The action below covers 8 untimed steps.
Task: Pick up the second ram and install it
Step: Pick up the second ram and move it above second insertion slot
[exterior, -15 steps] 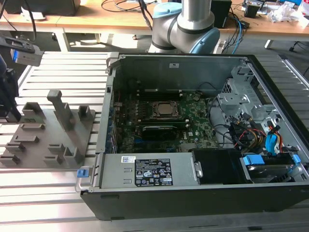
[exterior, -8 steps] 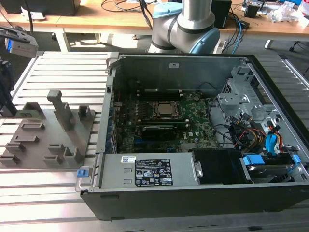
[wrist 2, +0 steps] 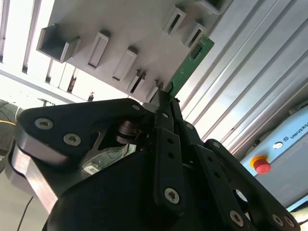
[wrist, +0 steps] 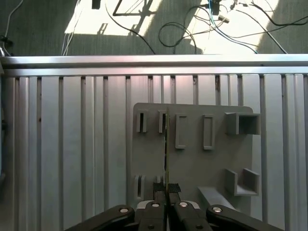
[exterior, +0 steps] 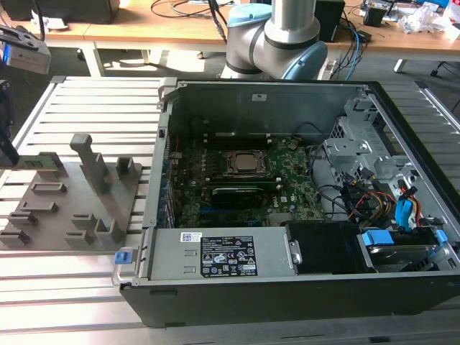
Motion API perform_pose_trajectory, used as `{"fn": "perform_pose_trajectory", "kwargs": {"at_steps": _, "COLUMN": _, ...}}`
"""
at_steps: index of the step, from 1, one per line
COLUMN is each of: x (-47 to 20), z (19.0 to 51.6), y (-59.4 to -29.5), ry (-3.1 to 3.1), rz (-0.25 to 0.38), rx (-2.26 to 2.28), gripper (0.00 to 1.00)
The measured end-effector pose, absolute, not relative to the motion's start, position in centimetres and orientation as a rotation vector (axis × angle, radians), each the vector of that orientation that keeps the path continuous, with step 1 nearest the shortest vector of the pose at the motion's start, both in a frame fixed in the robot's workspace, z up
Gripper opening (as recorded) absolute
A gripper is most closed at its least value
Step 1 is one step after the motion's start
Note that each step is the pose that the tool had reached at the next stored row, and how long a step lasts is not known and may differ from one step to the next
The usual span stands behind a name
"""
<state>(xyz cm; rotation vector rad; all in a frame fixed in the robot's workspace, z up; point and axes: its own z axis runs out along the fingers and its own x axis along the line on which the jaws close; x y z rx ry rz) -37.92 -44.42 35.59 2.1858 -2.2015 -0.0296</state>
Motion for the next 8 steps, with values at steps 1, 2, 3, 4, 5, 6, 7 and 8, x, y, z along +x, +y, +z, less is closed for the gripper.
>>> {"fn": "perform_pose_trajectory", "kwargs": {"at_steps": 1, "x": -37.9, "z": 35.8, "y": -44.4, "ry": -2.201, "rz": -0.030, "rx": 2.186, "gripper": 0.14}}
{"fn": "perform_pose_trajectory", "kwargs": {"at_steps": 2, "x": -37.9, "z": 36.0, "y": -44.4, "ry": -2.201, "rz": -0.029, "rx": 2.186, "gripper": 0.14}}
{"fn": "perform_pose_trajectory", "kwargs": {"at_steps": 3, "x": -37.9, "z": 36.2, "y": -44.4, "ry": -2.201, "rz": -0.029, "rx": 2.186, "gripper": 0.14}}
{"fn": "perform_pose_trajectory", "kwargs": {"at_steps": 4, "x": -37.9, "z": 36.3, "y": -44.4, "ry": -2.201, "rz": -0.029, "rx": 2.186, "gripper": 0.14}}
{"fn": "perform_pose_trajectory", "kwargs": {"at_steps": 5, "x": -37.9, "z": 36.6, "y": -44.4, "ry": -2.201, "rz": -0.029, "rx": 2.186, "gripper": 0.14}}
{"fn": "perform_pose_trajectory", "kwargs": {"at_steps": 6, "x": -37.9, "z": 36.9, "y": -44.4, "ry": -2.201, "rz": -0.029, "rx": 2.186, "gripper": 0.14}}
{"fn": "perform_pose_trajectory", "kwargs": {"at_steps": 7, "x": -37.9, "z": 37.2, "y": -44.4, "ry": -2.201, "rz": -0.029, "rx": 2.185, "gripper": 0.14}}
{"fn": "perform_pose_trajectory", "kwargs": {"at_steps": 8, "x": -37.9, "z": 37.4, "y": -44.4, "ry": -2.201, "rz": -0.029, "rx": 2.185, "gripper": 0.14}}
